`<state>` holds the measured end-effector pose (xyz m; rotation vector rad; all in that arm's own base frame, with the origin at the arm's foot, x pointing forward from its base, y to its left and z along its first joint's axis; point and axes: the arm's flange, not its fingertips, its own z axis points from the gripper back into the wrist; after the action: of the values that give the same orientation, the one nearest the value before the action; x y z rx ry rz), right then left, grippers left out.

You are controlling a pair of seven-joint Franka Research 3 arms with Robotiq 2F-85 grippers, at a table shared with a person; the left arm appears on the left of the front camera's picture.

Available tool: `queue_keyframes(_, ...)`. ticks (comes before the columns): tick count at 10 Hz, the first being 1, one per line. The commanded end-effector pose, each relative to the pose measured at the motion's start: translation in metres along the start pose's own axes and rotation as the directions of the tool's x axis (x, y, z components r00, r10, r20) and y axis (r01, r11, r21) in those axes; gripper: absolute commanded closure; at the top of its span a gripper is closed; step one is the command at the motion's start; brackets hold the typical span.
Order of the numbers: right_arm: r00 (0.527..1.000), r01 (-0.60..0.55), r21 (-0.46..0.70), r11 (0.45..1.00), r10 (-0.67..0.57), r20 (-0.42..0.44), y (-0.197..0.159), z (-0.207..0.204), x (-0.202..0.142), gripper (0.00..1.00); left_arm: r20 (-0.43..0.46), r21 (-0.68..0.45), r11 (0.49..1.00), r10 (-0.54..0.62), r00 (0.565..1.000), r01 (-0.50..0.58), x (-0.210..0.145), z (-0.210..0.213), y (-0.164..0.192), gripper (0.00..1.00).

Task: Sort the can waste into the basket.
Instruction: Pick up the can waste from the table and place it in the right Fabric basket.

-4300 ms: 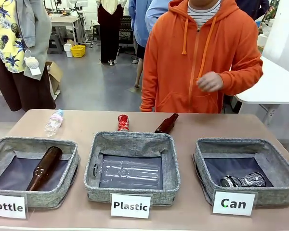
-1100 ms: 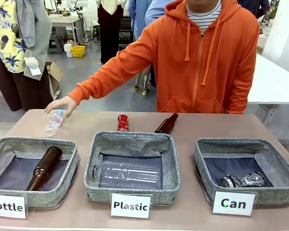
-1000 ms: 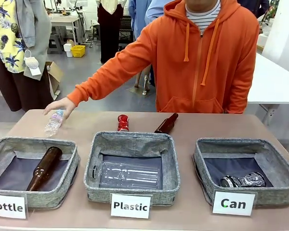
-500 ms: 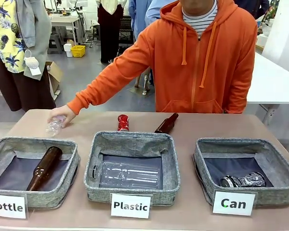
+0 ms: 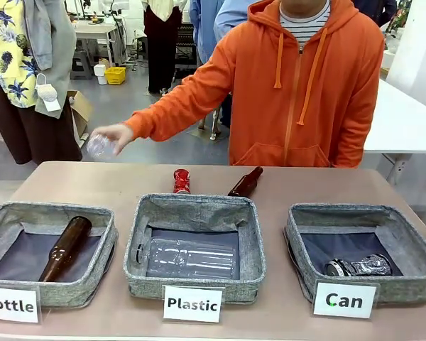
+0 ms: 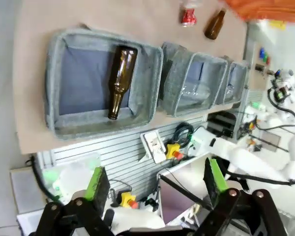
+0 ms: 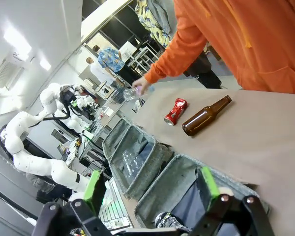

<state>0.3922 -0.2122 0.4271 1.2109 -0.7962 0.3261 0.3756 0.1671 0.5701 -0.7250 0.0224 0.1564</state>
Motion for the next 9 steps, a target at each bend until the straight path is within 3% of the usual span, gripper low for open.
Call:
queue_keyframes(1,1.0,-0.009,0.007,1.0,0.009,0.016,0.003,-0.001,0.003,0.0,-0.122,0.094,0.994,-0.042,0.992,0.054,0.052,-0.033,-0.022,0.0)
queue_keyframes(2,1.0,-0.009,0.007,1.0,0.009,0.016,0.003,-0.001,0.003,0.0,-0.11,0.143,0.99,0.034,0.993,-0.018,0.069,-0.046,-0.031,0.0)
queue_keyframes(3,1.0,-0.009,0.007,1.0,0.009,0.016,0.003,-0.001,0.003,0.0,-0.146,0.151,0.988,0.01,0.989,0.012,0.078,-0.05,-0.037,0.0)
queue_keyframes(4,1.0,-0.009,0.007,1.0,0.009,0.016,0.003,-0.001,0.003,0.0,-0.123,0.13,0.991,0.004,0.992,0.012,0.07,-0.039,-0.034,0.0)
queue_keyframes(7,1.0,-0.009,0.007,1.0,0.009,0.016,0.003,-0.001,0.003,0.0,0.037,0.048,0.997,-0.064,0.997,0.063,-0.005,-0.01,-0.004,0.0)
queue_keyframes(9,1.0,-0.009,0.007,1.0,0.009,0.016,0.003,-0.001,0.003,0.0,0.053,0.021,0.998,-0.067,0.996,0.066,-0.02,-0.016,0.01,0.0)
